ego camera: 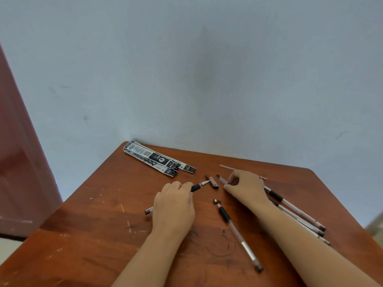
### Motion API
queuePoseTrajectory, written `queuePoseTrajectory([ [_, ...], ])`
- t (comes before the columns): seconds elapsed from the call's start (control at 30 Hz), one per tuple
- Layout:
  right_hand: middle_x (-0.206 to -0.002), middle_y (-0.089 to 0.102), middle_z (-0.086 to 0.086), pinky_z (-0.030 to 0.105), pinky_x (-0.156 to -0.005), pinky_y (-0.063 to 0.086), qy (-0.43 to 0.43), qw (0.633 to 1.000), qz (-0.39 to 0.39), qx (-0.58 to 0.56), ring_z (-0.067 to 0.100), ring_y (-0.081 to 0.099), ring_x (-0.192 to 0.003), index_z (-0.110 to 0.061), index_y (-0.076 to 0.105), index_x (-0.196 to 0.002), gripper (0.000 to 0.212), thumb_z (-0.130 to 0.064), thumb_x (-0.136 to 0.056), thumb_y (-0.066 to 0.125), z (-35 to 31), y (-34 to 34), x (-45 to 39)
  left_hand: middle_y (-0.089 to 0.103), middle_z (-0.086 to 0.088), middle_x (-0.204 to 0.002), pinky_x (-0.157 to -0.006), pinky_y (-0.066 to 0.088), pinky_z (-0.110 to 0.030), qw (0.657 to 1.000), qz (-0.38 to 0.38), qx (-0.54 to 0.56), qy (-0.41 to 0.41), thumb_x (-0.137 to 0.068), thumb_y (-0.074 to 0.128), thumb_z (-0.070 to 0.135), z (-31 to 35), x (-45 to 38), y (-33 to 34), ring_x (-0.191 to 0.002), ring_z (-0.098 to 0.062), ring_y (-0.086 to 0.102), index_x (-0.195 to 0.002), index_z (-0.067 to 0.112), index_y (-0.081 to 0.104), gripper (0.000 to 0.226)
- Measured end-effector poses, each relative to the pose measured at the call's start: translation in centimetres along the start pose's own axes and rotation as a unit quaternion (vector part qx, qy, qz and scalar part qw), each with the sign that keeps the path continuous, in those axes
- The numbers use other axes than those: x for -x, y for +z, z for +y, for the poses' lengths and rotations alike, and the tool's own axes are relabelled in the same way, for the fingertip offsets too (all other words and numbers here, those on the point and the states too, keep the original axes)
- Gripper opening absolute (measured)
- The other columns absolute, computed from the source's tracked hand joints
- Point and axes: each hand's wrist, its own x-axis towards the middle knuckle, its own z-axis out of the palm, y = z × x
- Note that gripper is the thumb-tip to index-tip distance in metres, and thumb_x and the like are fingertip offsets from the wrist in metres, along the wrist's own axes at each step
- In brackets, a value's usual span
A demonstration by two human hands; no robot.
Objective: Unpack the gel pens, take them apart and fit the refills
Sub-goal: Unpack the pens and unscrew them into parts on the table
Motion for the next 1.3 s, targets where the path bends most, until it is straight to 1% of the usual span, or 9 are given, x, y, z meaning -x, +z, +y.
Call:
queuePoseTrajectory([
  [0.2, -0.088, 0.057, -0.007, 0.019, -0.075, 0.04, -0.073, 0.994, 0.049, -0.063, 0.008, 0.052, -0.086, -0.017, 0.062, -0.095, 0.016, -0.027, -0.085, 0.054, -0.4, -2.3, 2.0, 0.056, 0.006, -0.108, -0.083, 0.035, -0.019, 0.998, -0.028, 0.028, 0.041, -0.095, 0.037, 0.028, 0.2, 0.2, -0.4, -0.094, -0.009, 0.046, -0.122, 0.025, 0.047, 0.028],
  [0.33, -0.083, 0.054, -0.018, 0.0, -0.063, 0.037, -0.127, 0.985, -0.026, -0.118, -0.009, 0.046, -0.074, -0.022, 0.058, -0.103, 0.022, -0.03, -0.091, 0.041, -0.1, -4.2, 5.6, 0.061, 0.002, -0.094, -0.074, 0.041, -0.02, 0.988, -0.03, 0.098, 0.118, -0.09, 0.049, 0.028, 0.8, 1.1, -0.5, -0.085, -0.011, 0.054, -0.107, 0.023, 0.056, 0.019],
  [0.43, -0.063, 0.048, -0.01, 0.008, -0.056, 0.036, -0.127, 0.983, -0.067, -0.111, 0.001, 0.043, -0.056, -0.009, 0.061, -0.083, 0.035, -0.031, -0.093, 0.035, 0.6, -4.4, 7.4, 0.062, 0.002, -0.071, -0.057, 0.037, -0.013, 0.975, -0.035, 0.103, 0.193, -0.08, 0.052, 0.032, 1.2, 1.6, -0.1, -0.066, -0.011, 0.057, -0.089, 0.019, 0.064, 0.021],
  [0.53, -0.054, 0.041, -0.007, 0.013, -0.05, 0.035, -0.14, 0.981, -0.104, -0.083, 0.004, 0.039, -0.045, -0.02, 0.046, -0.057, 0.04, -0.031, -0.093, 0.035, 1.1, -4.0, 8.1, 0.062, 0.005, -0.064, -0.062, 0.04, -0.018, 0.964, -0.011, 0.108, 0.244, -0.077, 0.047, 0.031, 1.4, 2.1, 0.3, -0.066, -0.007, 0.048, -0.083, 0.017, 0.064, 0.022],
  [0.67, -0.057, 0.04, -0.01, 0.016, -0.054, 0.035, -0.189, 0.974, -0.122, -0.033, 0.004, 0.04, -0.049, -0.025, 0.041, -0.061, 0.034, -0.031, -0.093, 0.035, 1.6, -4.0, 8.2, 0.066, 0.004, -0.064, -0.058, 0.043, -0.023, 0.957, -0.032, 0.103, 0.269, -0.081, 0.047, 0.03, 1.5, 2.3, 0.2, -0.063, -0.007, 0.052, -0.083, 0.018, 0.065, 0.022],
  [0.87, -0.071, 0.047, -0.022, 0.006, -0.068, 0.039, -0.202, 0.969, -0.075, -0.123, -0.005, 0.049, -0.068, -0.029, 0.054, -0.084, 0.005, -0.024, -0.085, 0.055, 2.4, -4.6, 8.6, 0.072, 0.002, -0.074, -0.069, 0.045, -0.017, 0.959, -0.036, 0.135, 0.248, -0.081, 0.047, 0.03, 1.9, 2.2, 0.2, -0.082, -0.008, 0.056, -0.088, 0.014, 0.07, 0.028],
  [1.03, -0.072, 0.055, -0.018, 0.009, -0.059, 0.042, -0.19, 0.966, -0.064, -0.166, -0.004, 0.053, -0.064, -0.027, 0.058, -0.096, 0.024, -0.043, -0.088, 0.041, 2.6, -4.3, 8.4, 0.071, 0.002, -0.075, -0.074, 0.042, -0.014, 0.965, 0.0, 0.111, 0.24, -0.079, 0.05, 0.03, 1.6, 2.3, 0.2, -0.083, -0.007, 0.054, -0.087, 0.011, 0.07, 0.029],
  [1.17, -0.071, 0.053, -0.022, 0.007, -0.066, 0.043, -0.199, 0.965, -0.053, -0.164, -0.013, 0.051, -0.073, -0.026, 0.063, -0.089, 0.01, -0.019, -0.084, 0.056, 2.7, -3.8, 8.5, 0.07, 0.003, -0.074, -0.071, 0.044, -0.016, 0.965, 0.006, 0.101, 0.24, -0.078, 0.05, 0.031, 1.5, 2.2, 0.1, -0.08, -0.007, 0.053, -0.086, 0.012, 0.07, 0.028],
  [1.3, -0.082, 0.055, -0.023, 0.005, -0.068, 0.044, -0.172, 0.953, -0.048, -0.244, -0.015, 0.052, -0.079, -0.042, 0.046, -0.097, 0.034, -0.018, -0.079, 0.063, 2.7, -3.9, 8.7, 0.07, 0.002, -0.073, -0.072, 0.042, -0.015, 0.968, 0.007, 0.107, 0.226, -0.079, 0.05, 0.031, 1.6, 2.3, 0.0, -0.08, -0.008, 0.052, -0.086, 0.012, 0.07, 0.028],
])
